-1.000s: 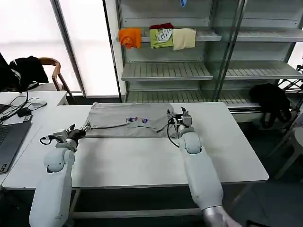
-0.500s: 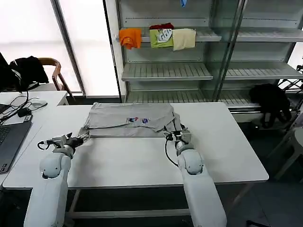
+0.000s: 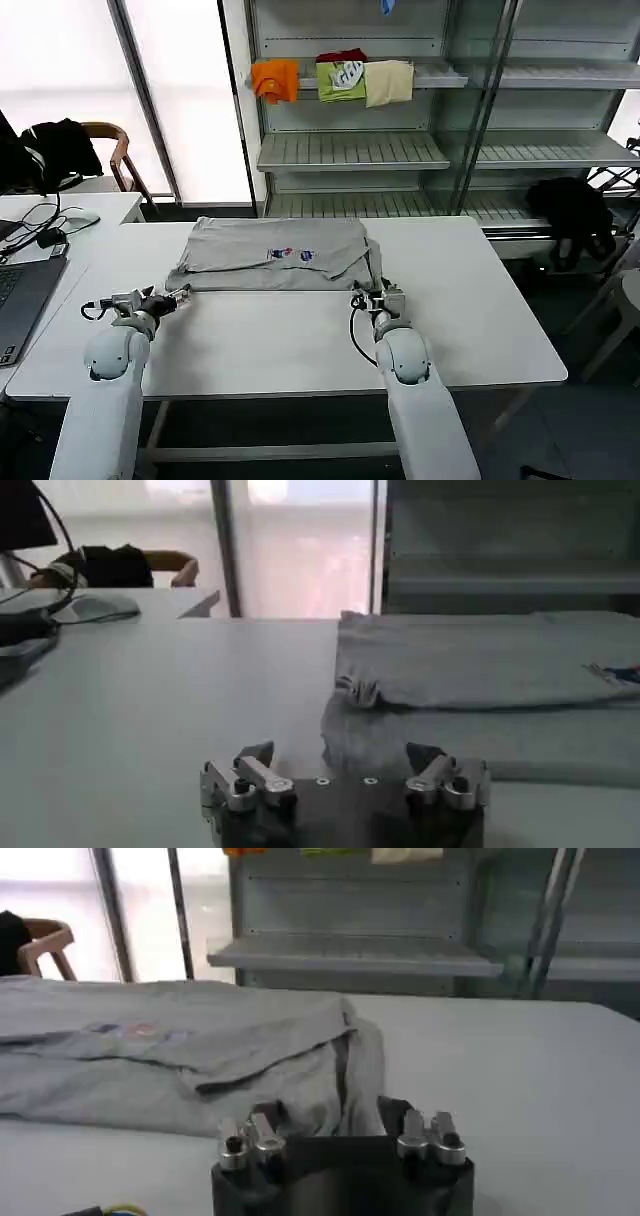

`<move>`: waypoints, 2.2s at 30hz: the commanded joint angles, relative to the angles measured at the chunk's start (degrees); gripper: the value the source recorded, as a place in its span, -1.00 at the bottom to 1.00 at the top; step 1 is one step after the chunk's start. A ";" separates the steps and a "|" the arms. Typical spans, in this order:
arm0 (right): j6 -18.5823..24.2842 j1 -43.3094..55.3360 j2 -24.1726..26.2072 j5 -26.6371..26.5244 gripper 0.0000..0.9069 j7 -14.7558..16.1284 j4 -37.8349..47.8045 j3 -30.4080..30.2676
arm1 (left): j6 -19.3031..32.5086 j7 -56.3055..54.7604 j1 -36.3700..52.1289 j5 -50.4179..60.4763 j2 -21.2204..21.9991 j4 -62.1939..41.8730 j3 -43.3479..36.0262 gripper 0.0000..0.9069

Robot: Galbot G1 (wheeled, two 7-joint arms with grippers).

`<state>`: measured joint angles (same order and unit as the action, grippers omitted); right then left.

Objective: Fold and organize the clothes.

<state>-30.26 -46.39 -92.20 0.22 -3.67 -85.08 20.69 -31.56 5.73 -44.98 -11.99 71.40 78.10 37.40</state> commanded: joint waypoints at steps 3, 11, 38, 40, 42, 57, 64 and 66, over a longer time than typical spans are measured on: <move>-0.66 -0.85 0.50 0.22 -1.00 -0.54 -0.12 -0.17 | -0.22 0.47 -0.20 0.15 -0.08 -0.91 -0.03 -0.96; -0.78 -1.12 0.71 0.07 -1.00 -0.30 -1.38 -0.46 | 0.73 0.69 -0.54 0.02 -0.11 -0.68 0.00 -0.98; -3.09 -25.56 11.68 -7.57 -1.00 -3.65 -33.78 -3.14 | -1.46 -1.37 -33.18 -5.40 0.48 33.53 8.63 -1.00; -3.07 -28.16 12.55 -7.58 -1.00 -3.04 -35.60 -2.00 | -1.17 -1.48 -36.08 -5.99 0.71 34.84 9.71 -1.00; -3.05 -31.68 13.44 -7.57 -1.00 -2.36 -37.45 -0.80 | -0.62 -2.26 -38.89 -6.52 0.67 36.33 10.40 -0.98; -2.96 -40.26 14.27 -3.33 -0.89 1.90 -42.52 0.51 | -0.71 -7.62 -47.02 -6.88 4.72 44.06 10.91 -0.69; -2.81 -40.80 12.95 -1.96 1.00 1.48 -42.26 -0.15 | -0.63 -9.29 -46.73 -6.85 5.20 45.53 10.26 1.00; -2.55 -40.43 12.38 -1.79 1.00 0.32 -42.80 -0.11 | -0.70 -9.73 -46.38 -6.88 5.57 46.53 10.48 1.00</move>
<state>-32.96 -84.18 -79.41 -3.14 -2.64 -125.64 20.55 -32.50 -2.51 -88.68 -18.60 76.31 121.10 47.54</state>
